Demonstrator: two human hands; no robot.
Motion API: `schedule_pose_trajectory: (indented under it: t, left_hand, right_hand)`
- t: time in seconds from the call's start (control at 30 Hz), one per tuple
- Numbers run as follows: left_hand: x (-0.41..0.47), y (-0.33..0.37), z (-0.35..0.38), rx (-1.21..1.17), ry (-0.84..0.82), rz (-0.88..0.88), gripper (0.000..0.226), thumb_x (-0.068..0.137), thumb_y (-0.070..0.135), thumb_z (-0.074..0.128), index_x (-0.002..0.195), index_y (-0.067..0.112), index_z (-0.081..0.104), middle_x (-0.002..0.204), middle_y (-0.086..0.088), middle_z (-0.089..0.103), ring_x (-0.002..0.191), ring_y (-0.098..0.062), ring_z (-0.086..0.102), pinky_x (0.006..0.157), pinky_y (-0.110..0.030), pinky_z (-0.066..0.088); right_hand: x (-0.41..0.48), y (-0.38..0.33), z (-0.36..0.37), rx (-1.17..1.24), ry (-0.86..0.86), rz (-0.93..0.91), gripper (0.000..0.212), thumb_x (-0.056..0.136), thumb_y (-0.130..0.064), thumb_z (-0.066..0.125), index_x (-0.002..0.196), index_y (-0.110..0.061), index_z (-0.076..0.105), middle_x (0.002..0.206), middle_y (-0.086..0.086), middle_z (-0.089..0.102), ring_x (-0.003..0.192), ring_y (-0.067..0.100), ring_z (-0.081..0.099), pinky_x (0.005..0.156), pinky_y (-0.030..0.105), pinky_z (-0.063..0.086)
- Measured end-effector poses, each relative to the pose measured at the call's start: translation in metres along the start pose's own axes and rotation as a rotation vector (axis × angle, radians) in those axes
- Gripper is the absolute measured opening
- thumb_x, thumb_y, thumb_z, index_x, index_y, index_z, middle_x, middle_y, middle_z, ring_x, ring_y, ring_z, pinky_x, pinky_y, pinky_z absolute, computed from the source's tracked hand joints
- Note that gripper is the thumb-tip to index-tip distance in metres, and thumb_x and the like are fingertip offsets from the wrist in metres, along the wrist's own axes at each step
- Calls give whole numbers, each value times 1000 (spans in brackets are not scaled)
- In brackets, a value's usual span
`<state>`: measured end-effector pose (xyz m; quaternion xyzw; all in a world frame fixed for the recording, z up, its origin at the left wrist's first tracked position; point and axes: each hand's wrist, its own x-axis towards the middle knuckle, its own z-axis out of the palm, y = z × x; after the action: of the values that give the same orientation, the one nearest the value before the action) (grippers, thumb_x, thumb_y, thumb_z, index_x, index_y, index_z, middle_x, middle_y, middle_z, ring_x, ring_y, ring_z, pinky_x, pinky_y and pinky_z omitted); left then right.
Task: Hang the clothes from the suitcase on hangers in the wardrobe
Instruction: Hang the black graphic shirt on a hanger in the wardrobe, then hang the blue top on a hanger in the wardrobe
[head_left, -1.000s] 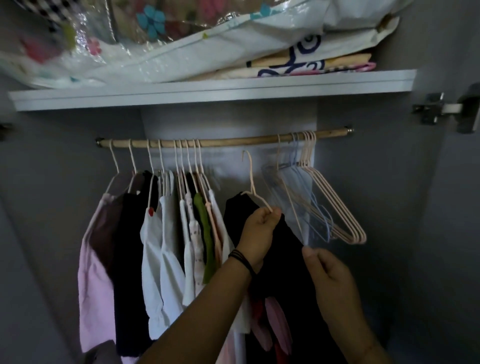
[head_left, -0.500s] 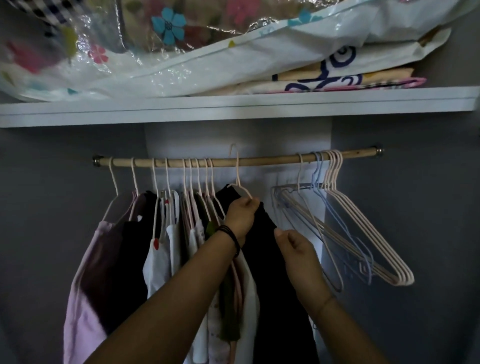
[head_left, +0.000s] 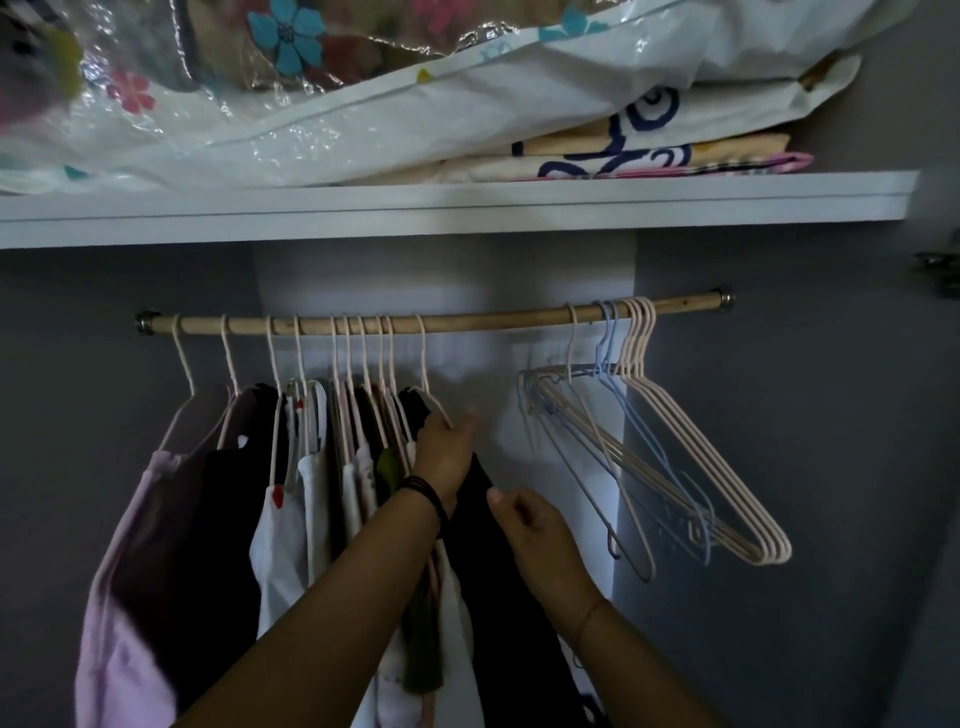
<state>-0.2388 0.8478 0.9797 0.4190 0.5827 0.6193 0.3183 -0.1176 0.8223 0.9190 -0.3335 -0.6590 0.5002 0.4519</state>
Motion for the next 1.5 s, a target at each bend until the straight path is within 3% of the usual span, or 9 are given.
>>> schedule_pose_trajectory:
  t: [0.17, 0.27, 0.47, 0.6, 0.67, 0.83, 0.97, 1.27, 1.5]
  left_hand:
    - [-38, 9, 4, 53, 85, 103, 52, 99, 25, 45, 145, 4, 30, 144, -8, 40, 134, -26, 38, 99, -24, 32]
    - [-67, 8, 0, 91, 148, 142, 56, 97, 25, 48, 145, 5, 28, 143, -8, 41, 133, -25, 39, 103, -27, 34]
    - [-155, -7, -29, 139, 221, 222, 49, 96, 21, 52, 142, 17, 34, 118, 12, 46, 111, -6, 45, 76, -4, 40]
    - [-213, -26, -62, 224, 283, 179, 50, 94, 24, 56, 141, 14, 39, 131, 2, 49, 113, -11, 50, 88, -15, 42]
    - [-243, -34, -81, 243, 316, 161, 46, 93, 23, 57, 137, 15, 44, 128, 0, 53, 111, -11, 51, 83, -7, 41]
    - [-339, -48, -124, 308, 354, 66, 41, 93, 19, 57, 133, 13, 48, 114, 0, 57, 99, -8, 55, 74, 1, 42]
    - [-439, -59, -155, 369, 400, -16, 35, 94, 20, 56, 128, 15, 51, 110, 3, 62, 90, -3, 58, 71, -1, 44]
    - [-671, -83, -195, 368, 519, -222, 40, 92, 25, 58, 131, 18, 50, 101, 11, 63, 104, -11, 59, 92, -22, 46]
    - [-798, -121, -228, 346, 684, -360, 30, 89, 29, 62, 117, 18, 64, 113, -1, 68, 108, -14, 62, 96, -28, 47]
  right_hand:
    - [-19, 1, -11, -95, -12, -19, 7, 92, -28, 57, 95, -22, 59, 90, -10, 62, 89, 9, 60, 76, 13, 46]
    - [-39, 1, -18, -166, 64, -65, 30, 90, -27, 61, 118, -20, 53, 108, -11, 48, 107, 9, 50, 96, 22, 43]
    - [-85, -8, -21, -146, 172, -260, 33, 83, -20, 69, 111, -24, 53, 114, 0, 48, 106, 11, 49, 93, 21, 40]
    - [-120, -9, 2, -89, 78, -325, 35, 83, -16, 69, 114, -20, 53, 115, -2, 46, 105, 8, 49, 90, 14, 38]
    - [-137, -10, 17, -61, 11, -333, 35, 84, -14, 68, 113, -22, 52, 117, 0, 49, 106, 10, 50, 86, 4, 35]
    - [-192, -4, 56, -71, -193, -260, 48, 87, -20, 65, 131, -15, 46, 124, -8, 46, 114, 8, 45, 96, 22, 34]
    - [-260, 3, 86, -86, -296, -227, 51, 86, -19, 67, 131, -10, 45, 132, 0, 50, 122, 17, 47, 95, 20, 33]
    - [-452, 0, 135, -63, -554, -128, 53, 86, -23, 67, 132, -12, 44, 131, -1, 49, 121, 13, 46, 94, 18, 33]
    - [-559, 16, 179, -97, -764, -77, 53, 84, -30, 68, 130, -14, 45, 130, 3, 49, 120, 14, 46, 96, 27, 39]
